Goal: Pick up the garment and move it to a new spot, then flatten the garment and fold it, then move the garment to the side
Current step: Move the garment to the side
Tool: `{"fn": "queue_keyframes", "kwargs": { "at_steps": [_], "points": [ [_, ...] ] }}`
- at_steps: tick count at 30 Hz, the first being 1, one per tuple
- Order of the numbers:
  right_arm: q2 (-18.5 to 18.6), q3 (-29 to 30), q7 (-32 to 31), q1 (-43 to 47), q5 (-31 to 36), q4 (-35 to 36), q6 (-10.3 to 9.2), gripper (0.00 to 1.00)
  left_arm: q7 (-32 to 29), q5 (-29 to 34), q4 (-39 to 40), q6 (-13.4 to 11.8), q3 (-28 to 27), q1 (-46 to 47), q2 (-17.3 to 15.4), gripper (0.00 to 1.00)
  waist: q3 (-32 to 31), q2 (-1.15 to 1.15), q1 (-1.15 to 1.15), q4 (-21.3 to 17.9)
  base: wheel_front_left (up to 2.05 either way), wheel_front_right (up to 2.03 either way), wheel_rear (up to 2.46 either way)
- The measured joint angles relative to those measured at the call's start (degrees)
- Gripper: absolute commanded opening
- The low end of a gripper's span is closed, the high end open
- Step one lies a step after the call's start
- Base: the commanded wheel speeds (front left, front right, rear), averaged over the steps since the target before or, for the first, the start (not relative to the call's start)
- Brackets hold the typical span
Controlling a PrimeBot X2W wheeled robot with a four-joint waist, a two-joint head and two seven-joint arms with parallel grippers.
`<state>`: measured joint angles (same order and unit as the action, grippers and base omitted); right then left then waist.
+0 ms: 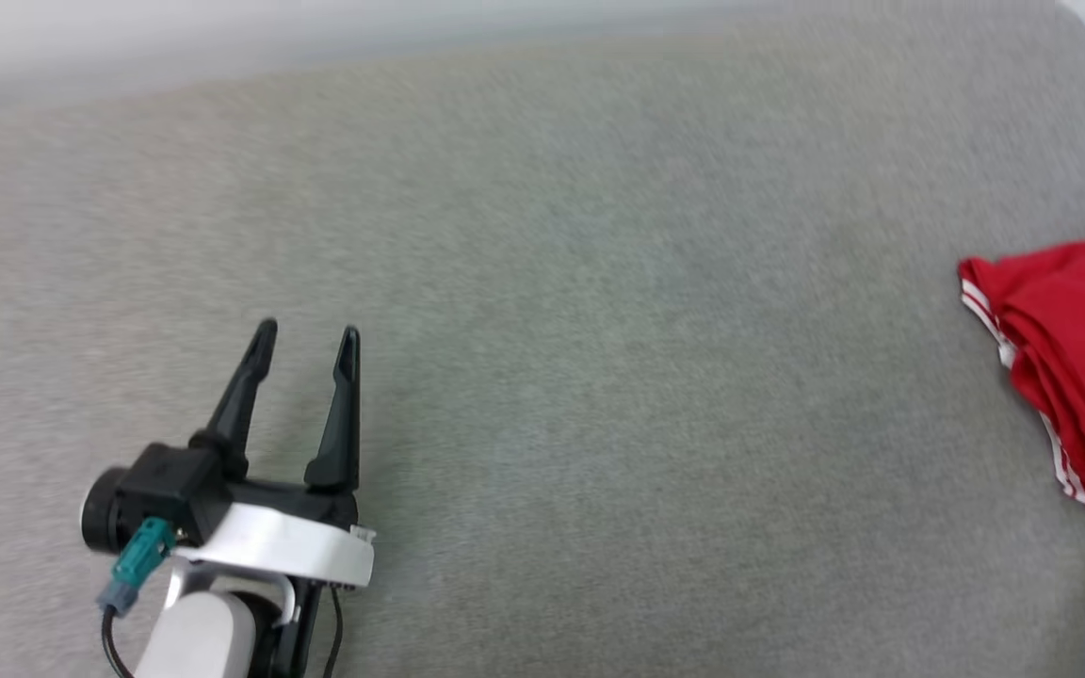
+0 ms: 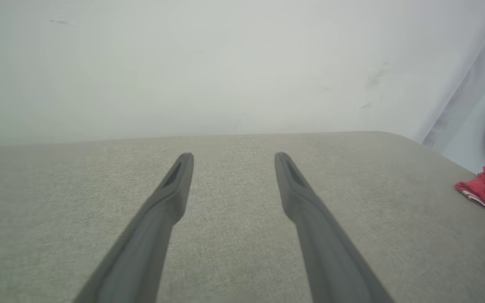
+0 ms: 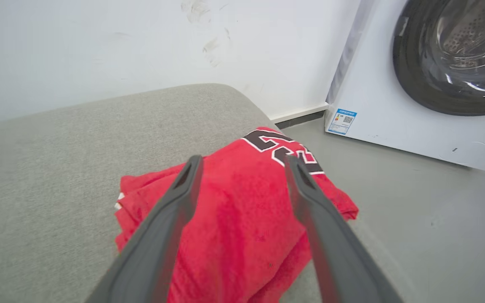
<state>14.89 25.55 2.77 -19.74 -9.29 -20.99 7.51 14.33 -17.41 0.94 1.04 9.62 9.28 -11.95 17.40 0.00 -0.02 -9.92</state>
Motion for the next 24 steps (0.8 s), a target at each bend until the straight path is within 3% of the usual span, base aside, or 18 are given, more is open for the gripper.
{"fn": "queue_keyframes", "kwargs": {
  "at_steps": [10,24],
  "points": [
    [-9.82,-5.72,0.31,12.06,2.68,11.66,0.00,1.00,0.57,-0.44,-4.06,-1.12,-1.45,-4.35,2.26,1.00,-7.00,0.00,0.00,4.95,0.00,0.00,0.00],
    [-11.89,-18.20,-1.98,23.25,0.80,26.19,0.00,1.00,0.68,1.72,-5.56,-1.03,-6.00,-9.43,3.67,1.00,-14.63,0.00,0.01,9.65,0.00,0.00,0.00]
  ]
}}
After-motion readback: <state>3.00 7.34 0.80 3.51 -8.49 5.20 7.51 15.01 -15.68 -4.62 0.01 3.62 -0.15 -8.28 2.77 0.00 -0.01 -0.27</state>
